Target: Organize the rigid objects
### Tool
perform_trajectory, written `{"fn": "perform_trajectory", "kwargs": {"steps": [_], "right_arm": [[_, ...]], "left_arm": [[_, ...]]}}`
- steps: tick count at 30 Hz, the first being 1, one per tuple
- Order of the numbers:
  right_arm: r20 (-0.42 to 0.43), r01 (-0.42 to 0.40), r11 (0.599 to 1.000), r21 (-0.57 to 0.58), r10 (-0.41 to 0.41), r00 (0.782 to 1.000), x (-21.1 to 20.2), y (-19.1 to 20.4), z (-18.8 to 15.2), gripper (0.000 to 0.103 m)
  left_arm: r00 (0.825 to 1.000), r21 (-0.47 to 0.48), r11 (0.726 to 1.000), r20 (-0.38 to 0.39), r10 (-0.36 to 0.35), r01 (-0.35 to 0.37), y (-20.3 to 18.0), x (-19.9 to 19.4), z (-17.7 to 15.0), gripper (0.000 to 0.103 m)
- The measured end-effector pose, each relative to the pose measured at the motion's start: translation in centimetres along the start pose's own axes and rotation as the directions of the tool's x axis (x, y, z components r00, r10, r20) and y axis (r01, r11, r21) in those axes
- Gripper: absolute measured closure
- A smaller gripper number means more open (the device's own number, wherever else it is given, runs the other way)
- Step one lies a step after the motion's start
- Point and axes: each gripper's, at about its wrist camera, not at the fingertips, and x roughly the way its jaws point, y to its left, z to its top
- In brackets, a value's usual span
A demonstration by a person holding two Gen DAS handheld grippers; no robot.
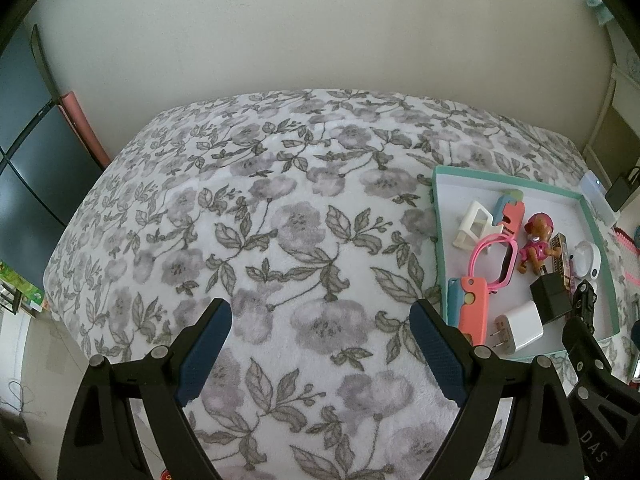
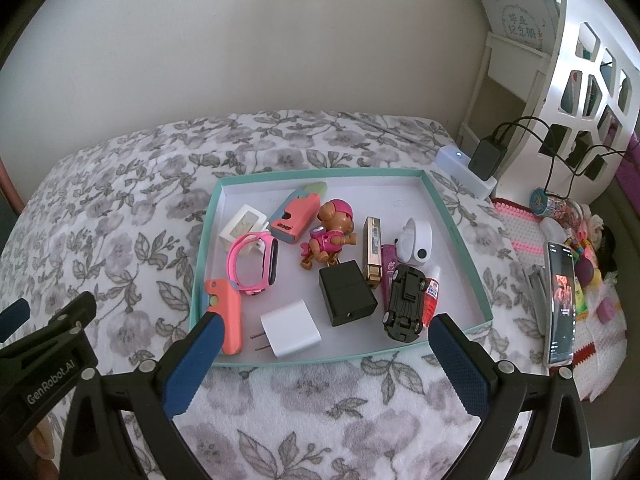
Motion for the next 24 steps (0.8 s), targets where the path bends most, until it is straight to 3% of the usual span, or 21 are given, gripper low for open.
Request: {"fn": "perform_trajectory", "kwargs": {"steps": [24], "right_arm": [[-0.004,0.002,1.000,0.001,-0.002,1.000,0.13,0.03,-0.08,0.000]], "left_arm": [[1.000,0.000,1.000,-0.003,0.001,-0.001,-0.13,0.11,0.01,0.012]]}}
